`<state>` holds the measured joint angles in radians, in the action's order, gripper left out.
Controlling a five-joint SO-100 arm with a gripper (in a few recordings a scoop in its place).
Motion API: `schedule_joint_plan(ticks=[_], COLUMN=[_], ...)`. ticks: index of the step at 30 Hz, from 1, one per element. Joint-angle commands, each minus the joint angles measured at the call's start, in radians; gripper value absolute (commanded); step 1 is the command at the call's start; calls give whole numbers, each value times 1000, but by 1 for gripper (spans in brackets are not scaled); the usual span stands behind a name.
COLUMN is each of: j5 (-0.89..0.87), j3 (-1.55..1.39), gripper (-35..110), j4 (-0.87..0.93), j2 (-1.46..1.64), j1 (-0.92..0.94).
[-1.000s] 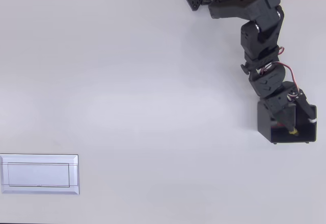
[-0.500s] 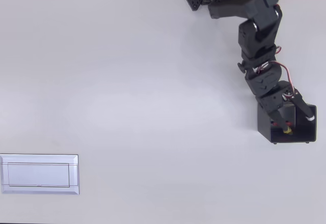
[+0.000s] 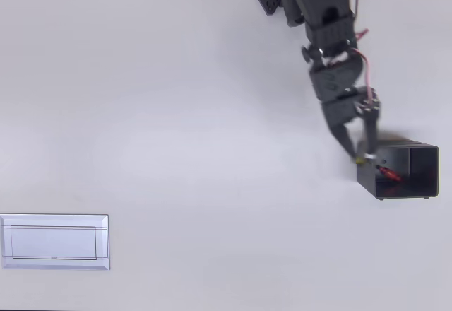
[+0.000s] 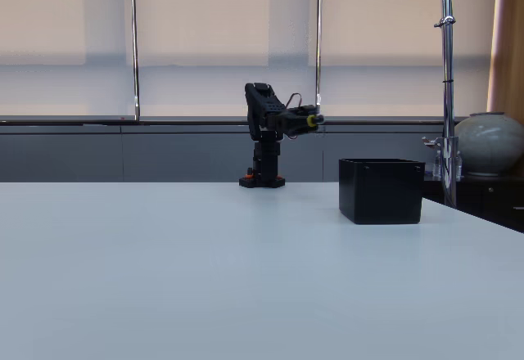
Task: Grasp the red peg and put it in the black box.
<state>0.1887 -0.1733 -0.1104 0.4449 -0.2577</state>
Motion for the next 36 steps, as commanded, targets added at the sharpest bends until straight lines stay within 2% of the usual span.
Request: schedule_joint_plan(ticks=[1, 3, 6, 11, 16, 19, 32, 36], j5=[-14, -37, -80, -94, -112, -109, -123, -123], j3=[20, 61, 160, 160, 160, 160, 160, 160], gripper=[0, 0, 0, 0, 0, 0, 0, 1], j4=[508, 630, 683, 894, 1180, 1281, 1436, 1436], j2=[-284, -351, -446, -503, -583, -597, -635, -635], j1=[34, 66, 123, 161, 161, 173, 221, 224])
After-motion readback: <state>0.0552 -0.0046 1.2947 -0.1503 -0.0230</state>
